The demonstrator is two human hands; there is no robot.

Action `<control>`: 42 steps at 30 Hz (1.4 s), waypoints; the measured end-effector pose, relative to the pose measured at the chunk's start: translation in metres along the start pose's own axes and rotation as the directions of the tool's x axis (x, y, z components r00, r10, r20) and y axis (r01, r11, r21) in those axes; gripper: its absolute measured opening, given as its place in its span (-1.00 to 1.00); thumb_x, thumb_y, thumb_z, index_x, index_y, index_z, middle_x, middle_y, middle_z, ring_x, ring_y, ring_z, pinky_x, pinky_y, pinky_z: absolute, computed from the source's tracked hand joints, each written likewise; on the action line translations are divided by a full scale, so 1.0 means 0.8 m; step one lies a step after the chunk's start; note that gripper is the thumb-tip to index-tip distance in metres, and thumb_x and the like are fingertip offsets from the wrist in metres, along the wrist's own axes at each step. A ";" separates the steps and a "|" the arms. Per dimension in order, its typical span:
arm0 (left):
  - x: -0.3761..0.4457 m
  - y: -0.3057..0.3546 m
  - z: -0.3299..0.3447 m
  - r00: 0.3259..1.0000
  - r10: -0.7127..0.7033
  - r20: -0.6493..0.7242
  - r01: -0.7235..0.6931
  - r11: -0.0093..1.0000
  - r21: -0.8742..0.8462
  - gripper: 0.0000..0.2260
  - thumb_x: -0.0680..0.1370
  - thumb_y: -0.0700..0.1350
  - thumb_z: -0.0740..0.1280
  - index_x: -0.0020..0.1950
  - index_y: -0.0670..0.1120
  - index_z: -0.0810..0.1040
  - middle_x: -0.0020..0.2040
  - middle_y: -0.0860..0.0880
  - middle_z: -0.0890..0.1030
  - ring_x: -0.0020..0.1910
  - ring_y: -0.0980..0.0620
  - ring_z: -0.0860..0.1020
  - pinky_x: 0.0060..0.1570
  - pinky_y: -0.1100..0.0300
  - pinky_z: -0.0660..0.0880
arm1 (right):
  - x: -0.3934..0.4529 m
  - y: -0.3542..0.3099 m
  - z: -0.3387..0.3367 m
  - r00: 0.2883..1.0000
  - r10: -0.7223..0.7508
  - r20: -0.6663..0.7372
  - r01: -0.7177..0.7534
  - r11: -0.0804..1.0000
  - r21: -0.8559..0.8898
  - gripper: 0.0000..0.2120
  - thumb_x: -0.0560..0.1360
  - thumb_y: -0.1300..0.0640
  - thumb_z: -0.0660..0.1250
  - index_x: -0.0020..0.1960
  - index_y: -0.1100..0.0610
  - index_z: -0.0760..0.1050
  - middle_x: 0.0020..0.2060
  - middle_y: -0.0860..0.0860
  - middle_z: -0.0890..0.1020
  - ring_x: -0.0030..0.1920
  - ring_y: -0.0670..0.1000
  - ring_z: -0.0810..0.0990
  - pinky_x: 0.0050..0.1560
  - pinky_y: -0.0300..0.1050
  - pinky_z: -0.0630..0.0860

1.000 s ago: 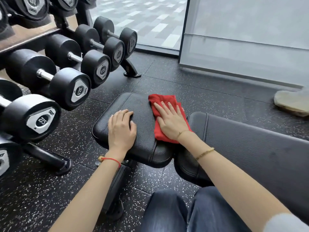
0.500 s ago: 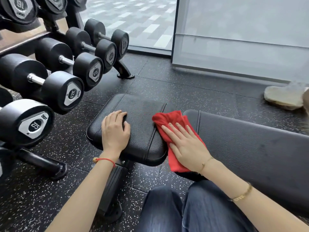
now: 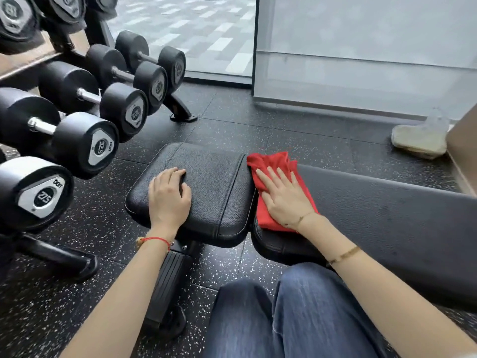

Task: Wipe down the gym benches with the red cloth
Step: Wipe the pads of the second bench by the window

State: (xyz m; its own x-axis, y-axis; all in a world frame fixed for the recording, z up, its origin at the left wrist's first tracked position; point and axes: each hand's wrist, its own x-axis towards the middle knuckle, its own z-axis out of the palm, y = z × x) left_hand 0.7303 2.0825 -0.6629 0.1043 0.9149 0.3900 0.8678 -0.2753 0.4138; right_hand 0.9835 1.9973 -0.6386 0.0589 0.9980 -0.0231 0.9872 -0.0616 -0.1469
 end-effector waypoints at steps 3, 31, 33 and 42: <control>0.001 0.000 0.000 1.000 0.005 0.010 -0.005 1.000 0.001 -0.68 0.57 -0.15 0.26 0.31 -0.13 0.53 0.34 -0.10 0.52 0.37 -0.10 0.40 0.45 -0.04 0.21 | -0.061 0.010 0.002 0.990 -0.140 -0.021 0.140 0.990 0.019 -0.44 0.62 -0.02 0.03 0.57 -0.11 -0.09 0.57 -0.05 0.03 0.57 0.03 -0.05 0.55 0.06 -0.17; -0.083 0.204 0.061 0.926 0.332 0.179 -0.272 0.916 -0.293 -0.71 0.54 -0.11 0.30 0.26 -0.04 0.57 0.30 -0.01 0.54 0.35 -0.06 0.43 0.40 -0.04 0.28 | -0.062 0.137 -0.021 0.927 0.370 -0.067 -0.364 0.927 0.088 -0.47 0.64 0.03 0.02 0.57 -0.04 -0.03 0.57 0.04 0.03 0.56 0.10 -0.02 0.53 0.09 -0.17; -0.083 0.201 0.062 0.928 0.326 0.178 -0.260 0.913 -0.315 -0.71 0.54 -0.10 0.32 0.25 -0.04 0.58 0.30 -0.01 0.54 0.35 -0.06 0.43 0.41 -0.05 0.28 | -0.047 0.133 -0.019 0.928 0.366 -0.072 -0.362 0.930 0.062 -0.47 0.64 0.01 0.01 0.57 -0.04 -0.03 0.57 0.06 0.03 0.56 0.11 -0.02 0.52 0.11 -0.18; -0.084 0.199 0.069 0.934 0.329 0.140 -0.267 0.902 -0.340 -0.74 0.56 -0.14 0.29 0.23 -0.07 0.59 0.27 -0.02 0.56 0.33 -0.07 0.44 0.40 -0.05 0.28 | -0.043 0.135 -0.013 0.935 0.344 -0.082 -0.341 0.939 0.052 -0.47 0.63 -0.01 -0.01 0.57 -0.05 -0.04 0.57 0.04 0.03 0.57 0.09 -0.04 0.53 0.11 -0.20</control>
State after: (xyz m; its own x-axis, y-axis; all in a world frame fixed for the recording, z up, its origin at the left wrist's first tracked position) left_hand 0.8885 1.9934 -0.6684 0.4510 0.8052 0.3850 0.5898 -0.5926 0.5485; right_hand 1.0898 1.9566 -0.6431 0.4068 0.9135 0.0090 0.8990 -0.3985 -0.1818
